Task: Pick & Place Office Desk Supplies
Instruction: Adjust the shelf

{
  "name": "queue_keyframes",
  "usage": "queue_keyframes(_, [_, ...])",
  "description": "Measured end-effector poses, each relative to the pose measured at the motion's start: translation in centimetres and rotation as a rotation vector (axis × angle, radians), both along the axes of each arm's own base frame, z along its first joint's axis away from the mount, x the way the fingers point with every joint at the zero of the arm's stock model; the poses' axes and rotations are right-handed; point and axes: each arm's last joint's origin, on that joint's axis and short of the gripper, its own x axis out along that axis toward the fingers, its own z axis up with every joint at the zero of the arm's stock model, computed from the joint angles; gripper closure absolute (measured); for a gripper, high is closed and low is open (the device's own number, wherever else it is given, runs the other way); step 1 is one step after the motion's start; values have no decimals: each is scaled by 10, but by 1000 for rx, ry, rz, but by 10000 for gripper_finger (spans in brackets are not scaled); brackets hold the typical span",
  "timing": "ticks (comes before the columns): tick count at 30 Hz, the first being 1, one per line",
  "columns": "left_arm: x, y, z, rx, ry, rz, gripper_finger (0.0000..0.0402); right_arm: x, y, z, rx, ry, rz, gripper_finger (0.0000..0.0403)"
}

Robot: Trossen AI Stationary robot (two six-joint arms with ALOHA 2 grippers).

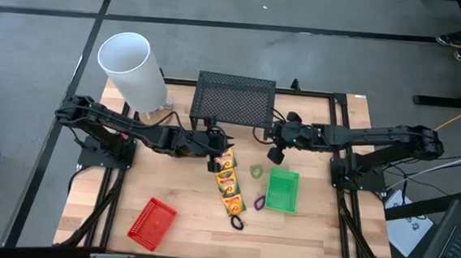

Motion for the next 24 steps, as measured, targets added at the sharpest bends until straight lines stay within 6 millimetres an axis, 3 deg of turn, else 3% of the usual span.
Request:
queue_keyframes(10, [0,0,0,-11,-2,-6,315,11,-19,-19,-21,66,-63,402])
queue_keyframes(24, [-1,0,-2,-25,16,-1,315,7,-38,-19,-75,88,-147,403])
